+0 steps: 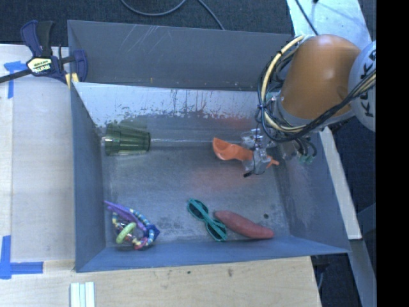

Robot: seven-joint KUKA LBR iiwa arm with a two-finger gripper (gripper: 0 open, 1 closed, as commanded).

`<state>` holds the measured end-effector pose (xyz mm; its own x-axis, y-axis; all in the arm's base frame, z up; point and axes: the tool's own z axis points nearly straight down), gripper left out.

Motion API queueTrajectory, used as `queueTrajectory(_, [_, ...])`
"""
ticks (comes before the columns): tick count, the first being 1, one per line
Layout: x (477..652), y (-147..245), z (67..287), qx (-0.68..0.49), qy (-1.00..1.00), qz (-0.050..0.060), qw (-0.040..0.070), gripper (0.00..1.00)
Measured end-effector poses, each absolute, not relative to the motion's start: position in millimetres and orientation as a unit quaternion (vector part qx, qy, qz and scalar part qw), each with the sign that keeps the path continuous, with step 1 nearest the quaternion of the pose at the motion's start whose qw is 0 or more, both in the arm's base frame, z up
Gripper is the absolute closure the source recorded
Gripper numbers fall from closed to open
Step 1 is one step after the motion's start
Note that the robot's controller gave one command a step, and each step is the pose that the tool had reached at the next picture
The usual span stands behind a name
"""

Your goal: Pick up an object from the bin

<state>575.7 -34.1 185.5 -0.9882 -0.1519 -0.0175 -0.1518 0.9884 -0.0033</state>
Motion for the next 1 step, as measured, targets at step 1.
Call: queueTrajectory(1, [574.3, -25.7, 220.0, -0.052, 0.999, 0.0, 0.005, 1.0])
